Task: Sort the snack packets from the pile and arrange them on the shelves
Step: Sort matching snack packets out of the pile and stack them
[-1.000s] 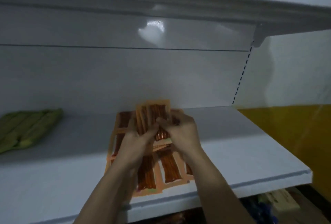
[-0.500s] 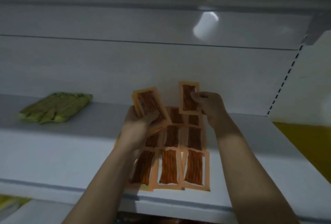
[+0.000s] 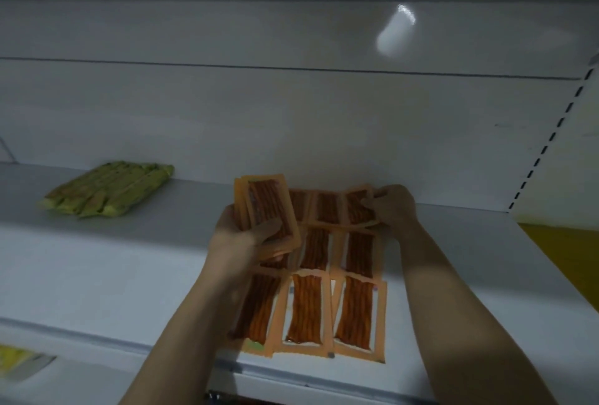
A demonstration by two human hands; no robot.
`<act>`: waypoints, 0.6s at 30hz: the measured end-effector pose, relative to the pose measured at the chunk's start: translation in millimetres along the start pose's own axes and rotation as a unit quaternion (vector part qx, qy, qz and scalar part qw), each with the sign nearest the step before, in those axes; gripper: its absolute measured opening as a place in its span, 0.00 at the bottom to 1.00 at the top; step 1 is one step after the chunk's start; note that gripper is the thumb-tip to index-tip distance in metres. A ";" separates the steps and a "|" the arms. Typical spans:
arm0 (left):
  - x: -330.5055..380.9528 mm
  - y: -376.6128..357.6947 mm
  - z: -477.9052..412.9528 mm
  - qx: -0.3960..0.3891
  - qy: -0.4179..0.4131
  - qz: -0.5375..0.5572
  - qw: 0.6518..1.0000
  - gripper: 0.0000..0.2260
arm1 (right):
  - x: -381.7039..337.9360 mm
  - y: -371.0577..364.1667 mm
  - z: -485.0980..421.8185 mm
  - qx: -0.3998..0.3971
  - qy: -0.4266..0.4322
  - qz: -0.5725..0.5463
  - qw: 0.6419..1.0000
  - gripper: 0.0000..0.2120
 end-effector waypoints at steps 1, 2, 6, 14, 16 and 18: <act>-0.8 -0.2 0.2 -0.003 -0.003 -0.007 1.000 0.11 | 0.5 0.2 1.6 0.009 0.000 0.024 1.000 0.11; -1.6 0.0 0.4 -0.004 -0.004 -0.008 1.000 0.11 | 0.9 -0.3 3.4 0.015 0.000 0.045 0.999 0.12; -5.9 -0.2 -0.4 -0.010 0.003 0.007 1.000 0.14 | 0.4 -4.8 7.5 0.034 -0.010 0.092 0.995 0.14; -17.1 24.7 -7.4 -0.012 0.014 0.027 0.999 0.18 | -31.8 2.4 35.8 0.080 0.032 0.126 0.988 0.22; -17.8 29.2 -10.1 -0.019 0.010 0.029 0.999 0.18 | -61.1 5.7 57.1 0.078 0.113 0.032 0.990 0.18; -17.2 35.3 -13.7 -0.031 0.001 0.035 0.999 0.18 | -87.8 -3.1 88.4 -0.011 0.153 -0.023 0.988 0.15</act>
Point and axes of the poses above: each hand's wrist, its own z-axis away from the middle knuckle, its own y-axis out of the back of the hand, x = y × z, the point moved 1 cm from there along -z, towards the middle knuckle, and after that the axes turned 13 degrees about -z, right-handed, at the moved point
